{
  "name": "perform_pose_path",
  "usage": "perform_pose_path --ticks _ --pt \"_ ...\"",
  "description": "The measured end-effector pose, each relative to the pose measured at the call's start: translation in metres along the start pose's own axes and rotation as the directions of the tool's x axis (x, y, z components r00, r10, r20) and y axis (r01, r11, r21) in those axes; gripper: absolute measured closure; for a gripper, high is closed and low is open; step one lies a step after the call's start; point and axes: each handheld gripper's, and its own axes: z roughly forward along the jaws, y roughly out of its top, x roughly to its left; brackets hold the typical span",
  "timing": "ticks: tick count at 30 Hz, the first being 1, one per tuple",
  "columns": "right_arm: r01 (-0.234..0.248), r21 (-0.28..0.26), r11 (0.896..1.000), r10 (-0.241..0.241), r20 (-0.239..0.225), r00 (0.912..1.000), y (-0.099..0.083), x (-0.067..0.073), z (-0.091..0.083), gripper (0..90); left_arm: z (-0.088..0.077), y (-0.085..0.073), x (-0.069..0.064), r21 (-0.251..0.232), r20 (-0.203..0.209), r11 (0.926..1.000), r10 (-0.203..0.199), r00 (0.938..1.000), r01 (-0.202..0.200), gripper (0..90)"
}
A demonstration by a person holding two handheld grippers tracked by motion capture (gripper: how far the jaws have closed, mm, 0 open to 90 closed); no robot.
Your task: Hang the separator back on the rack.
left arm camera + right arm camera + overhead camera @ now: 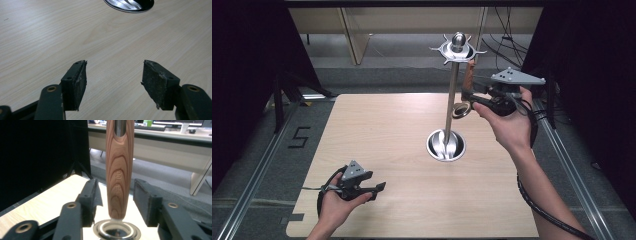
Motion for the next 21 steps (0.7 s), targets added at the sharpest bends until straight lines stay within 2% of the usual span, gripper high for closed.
perform_pose_path --ticks 3,7,13,14,17,21 --pt "0.008 -0.001 1.0 -0.008 0.005 1.0 -0.003 -0.002 -0.002 49.7 0.0 0.0 0.0 0.004 0.003 1.0 -0.003 1.0 0.003 35.7" --pt "0.043 -0.014 0.999 -0.043 -0.004 0.9991 -0.009 -0.006 -0.008 46.9 0.0 0.0 0.0 0.003 0.002 1.0 -0.002 1.0 0.002 35.8" --pt "0.079 -0.023 0.997 -0.08 -0.034 0.9963 -0.023 -0.012 -0.022 45.0 0.0 0.0 0.0 0.006 0.001 1.0 -0.001 1.0 0.001 35.8" --pt "0.087 -0.007 0.996 -0.087 -0.032 0.9957 -0.031 -0.015 -0.028 44.4 0.001 0.0 0.0 0.005 0.001 1.0 -0.001 1.0 0.001 35.8" --pt "0.096 0.002 0.995 -0.096 -0.026 0.9951 -0.038 -0.018 -0.032 44.4 0.001 0.0 0.0 -0.003 0.0 1.0 -0.003 1.0 0.003 35.8" --pt "0.079 0.033 0.996 -0.078 -0.04 0.9962 -0.061 -0.024 -0.039 44.5 0.001 -0.001 0.0 -0.002 -0.002 1.0 -0.008 1.0 0.008 35.8"
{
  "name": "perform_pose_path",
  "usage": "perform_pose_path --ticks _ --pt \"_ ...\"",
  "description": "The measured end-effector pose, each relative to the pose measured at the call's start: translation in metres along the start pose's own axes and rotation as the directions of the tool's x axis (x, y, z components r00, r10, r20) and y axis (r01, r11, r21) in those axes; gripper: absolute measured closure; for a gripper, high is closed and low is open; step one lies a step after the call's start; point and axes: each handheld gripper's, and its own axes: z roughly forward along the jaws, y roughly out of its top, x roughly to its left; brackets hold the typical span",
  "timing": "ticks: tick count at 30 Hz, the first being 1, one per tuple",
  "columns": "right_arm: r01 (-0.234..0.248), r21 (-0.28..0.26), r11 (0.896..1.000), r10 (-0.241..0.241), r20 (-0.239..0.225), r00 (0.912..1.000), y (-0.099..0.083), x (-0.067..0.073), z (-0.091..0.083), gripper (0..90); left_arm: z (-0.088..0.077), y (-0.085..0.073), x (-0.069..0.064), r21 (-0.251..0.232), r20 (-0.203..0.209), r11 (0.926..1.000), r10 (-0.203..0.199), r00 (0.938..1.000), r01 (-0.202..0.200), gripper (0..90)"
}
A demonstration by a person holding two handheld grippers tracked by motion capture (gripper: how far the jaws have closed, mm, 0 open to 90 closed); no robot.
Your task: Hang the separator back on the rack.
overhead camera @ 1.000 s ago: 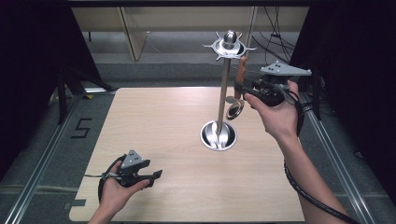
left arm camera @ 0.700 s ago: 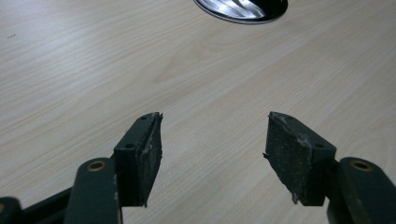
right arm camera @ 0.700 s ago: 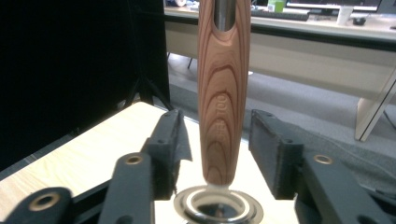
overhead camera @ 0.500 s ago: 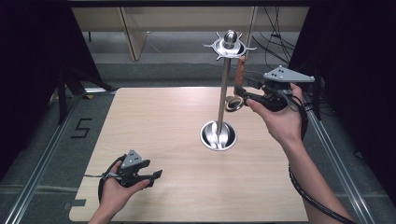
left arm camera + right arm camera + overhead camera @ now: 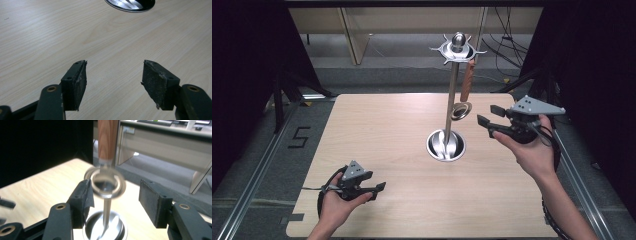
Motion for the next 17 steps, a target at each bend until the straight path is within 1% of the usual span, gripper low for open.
perform_pose_path --ticks 1,2,3,4,5,6,7,8,9,10,11,12,13,14,15,16,17 --pt "0.003 0.006 1.0 -0.002 -0.018 0.9998 -0.007 -0.002 -0.001 44.7 0.0 0.0 0.0 -0.002 0.0 1.0 0.001 1.0 -0.001 35.8" --pt "-0.026 0.01 1.0 0.027 -0.018 0.9995 -0.018 -0.002 -0.002 45.0 0.0 0.0 0.0 0.001 0.0 1.0 0.004 1.0 -0.004 35.8" --pt "-0.032 0.016 0.999 0.032 -0.03 0.999 -0.025 -0.003 -0.002 45.0 0.001 0.0 0.0 0.004 -0.002 1.0 -0.002 1.0 0.002 35.8" --pt "-0.033 0.02 0.999 0.034 -0.04 0.9986 -0.036 -0.003 -0.003 45.0 0.0 0.0 0.0 0.011 -0.004 0.9999 0.0 1.0 0.0 35.8" --pt "-0.045 0.022 0.999 0.046 -0.051 0.9977 -0.046 -0.001 -0.002 45.1 0.001 0.0 -0.001 0.003 -0.004 0.9999 -0.013 0.9999 0.013 35.8" --pt "-0.037 0.017 0.999 0.038 -0.051 0.998 -0.053 -0.001 -0.002 45.1 0.0 0.0 -0.001 0.01 0.002 0.9999 -0.008 1.0 0.008 35.8" --pt "-0.04 0.03 0.999 0.041 -0.051 0.9978 -0.065 0.001 -0.002 45.2 0.0 0.0 0.0 0.012 0.0 0.9999 -0.003 1.0 0.003 35.8" --pt "-0.04 0.029 0.999 0.042 -0.059 0.9974 -0.072 0.001 -0.002 45.5 0.001 0.0 -0.001 0.005 -0.004 1.0 -0.002 1.0 0.002 35.8" --pt "-0.055 0.042 0.998 0.058 -0.062 0.9964 -0.081 0.004 -0.001 45.6 0.001 0.0 0.0 0.01 -0.002 1.0 0.002 1.0 -0.002 35.7" --pt "-0.048 0.069 0.996 0.053 -0.069 0.9962 -0.09 0.005 0.0 45.6 0.001 0.0 0.0 0.009 0.002 1.0 0.001 1.0 -0.001 35.8" --pt "-0.058 0.061 0.996 0.062 -0.07 0.9956 -0.095 0.006 0.001 45.6 0.001 0.0 -0.001 0.007 -0.002 1.0 0.0 1.0 0.0 35.7" --pt "-0.051 0.078 0.996 0.056 -0.069 0.996 -0.1 0.006 0.001 45.1 0.002 0.0 -0.002 -0.004 -0.003 0.9999 -0.009 1.0 0.009 35.7" --pt "-0.042 0.096 0.995 0.049 -0.069 0.9965 -0.104 0.004 0.001 43.6 0.001 0.0 -0.001 0.004 0.005 1.0 -0.002 1.0 0.002 35.7" --pt "-0.042 0.096 0.995 0.049 -0.069 0.9965 -0.104 0.004 0.001 43.6 0.001 0.0 -0.002 -0.001 0.004 1.0 -0.006 1.0 0.006 35.7" --pt "-0.032 0.086 0.996 0.037 -0.059 0.9975 -0.105 0.003 0.002 43.3 0.001 0.0 -0.001 0.012 0.007 0.9999 0.006 1.0 -0.007 35.6" --pt "-0.033 0.089 0.995 0.038 -0.053 0.9979 -0.104 0.003 0.001 42.6 0.001 0.0 -0.001 0.002 0.008 1.0 0.002 1.0 -0.002 35.6" --pt "-0.042 0.081 0.996 0.047 -0.054 0.9975 -0.103 0.002 0.002 41.6 0.002 0.0 -0.002 0.0 0.006 1.0 -0.004 1.0 0.004 35.5"
